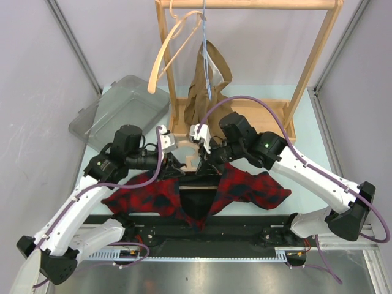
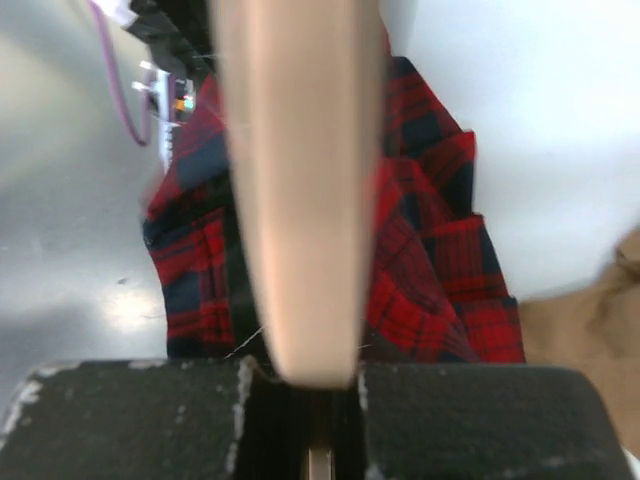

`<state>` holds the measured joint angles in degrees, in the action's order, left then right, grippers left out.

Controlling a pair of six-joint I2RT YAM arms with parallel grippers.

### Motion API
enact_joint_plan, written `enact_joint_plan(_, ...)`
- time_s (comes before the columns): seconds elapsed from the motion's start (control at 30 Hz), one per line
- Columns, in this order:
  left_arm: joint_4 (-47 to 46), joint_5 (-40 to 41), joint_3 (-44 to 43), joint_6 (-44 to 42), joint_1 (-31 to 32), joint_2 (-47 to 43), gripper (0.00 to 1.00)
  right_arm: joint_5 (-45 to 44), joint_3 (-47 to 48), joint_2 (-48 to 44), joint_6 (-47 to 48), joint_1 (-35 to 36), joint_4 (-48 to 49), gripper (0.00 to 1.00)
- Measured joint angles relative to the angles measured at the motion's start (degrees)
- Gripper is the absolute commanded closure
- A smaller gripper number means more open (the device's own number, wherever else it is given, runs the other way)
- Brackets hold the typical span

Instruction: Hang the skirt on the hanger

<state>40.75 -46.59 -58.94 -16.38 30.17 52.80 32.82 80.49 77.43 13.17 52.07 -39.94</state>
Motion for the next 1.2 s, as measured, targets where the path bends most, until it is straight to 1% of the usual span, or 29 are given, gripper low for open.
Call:
enact_joint_plan(0.07,-2.3,4.6,0.0,1.9,0.1,-0.7,0.19,-1.9,0.0,0.0,0.0,0.2,-0.3,1.00)
enact_joint_plan(0.17,-6.0,13.0,0.0,5.1,0.1,-2.9,0.12,-4.6,0.0,0.1,0.0,0.2,-1.0,1.00)
enact_joint_plan(0.33,-10.4,25.8,1.4,9.6,0.0,-7.9,0.10,-7.6,0.0,0.1,0.0,-0.3,-1.2,1.00)
enact_joint_plan(0.5,-10.8,38.4,4.7,16.1,0.0,-12.3,0.11,-9.0,0.0,0.0,-0.3,-1.2,-1.1,1.00)
enact_joint_plan(0.53,-10.2,40.9,5.4,17.5,0.0,-13.2,0.17,-9.2,0.0,-0.1,-0.4,-1.5,-1.1,1.00)
enact_joint_plan(0.6,-9.2,45.0,7.0,20.2,0.0,-15.3,0.38,-9.5,0.0,-0.4,-0.6,-2.2,-1.2,1.00)
enact_joint_plan(0.63,-8.3,47.3,8.3,22.0,0.0,-16.9,0.59,-9.5,0.0,-0.5,-0.7,-2.5,-1.2,1.00)
enact_joint_plan(0.67,-7.2,49.8,9.5,23.8,0.0,-18.6,0.64,-9.5,0.0,-0.8,-0.7,-3.0,-1.2,1.00)
enact_joint_plan(0.7,-6.3,52.6,10.9,26.2,0.0,-20.4,0.65,-9.4,0.0,-1.0,-0.7,-3.3,-1.3,1.00)
enact_joint_plan(0.77,-5.0,57.1,13.8,29.6,0.0,-23.9,0.61,-9.3,0.0,-1.6,-0.7,-3.9,-1.4,1.00)
enact_joint_plan(0.8,-4.5,58.6,15.3,31.6,0.0,-25.6,0.54,-9.2,0.0,-1.8,-0.7,-4.2,-1.5,1.00)
enact_joint_plan(0.83,-4.2,59.9,16.5,33.5,0.0,-26.7,0.41,-9.0,0.0,-1.9,-0.7,-4.3,-1.5,1.00)
enact_joint_plan(0.93,-3.8,61.6,18.8,37.7,0.0,-26.1,0.34,-8.7,0.0,-2.3,-0.7,-4.9,-1.6,1.00)
enact_joint_plan(1.07,-4.8,61.5,20.0,40.8,0.0,-21.8,0.32,-8.0,0.0,-2.4,-0.7,-5.7,-1.6,1.00)
enact_joint_plan(1.2,-7.4,61.5,21.6,42.5,0.0,-19.5,0.41,-7.2,0.0,-2.6,-0.9,-6.3,-1.6,1.00)
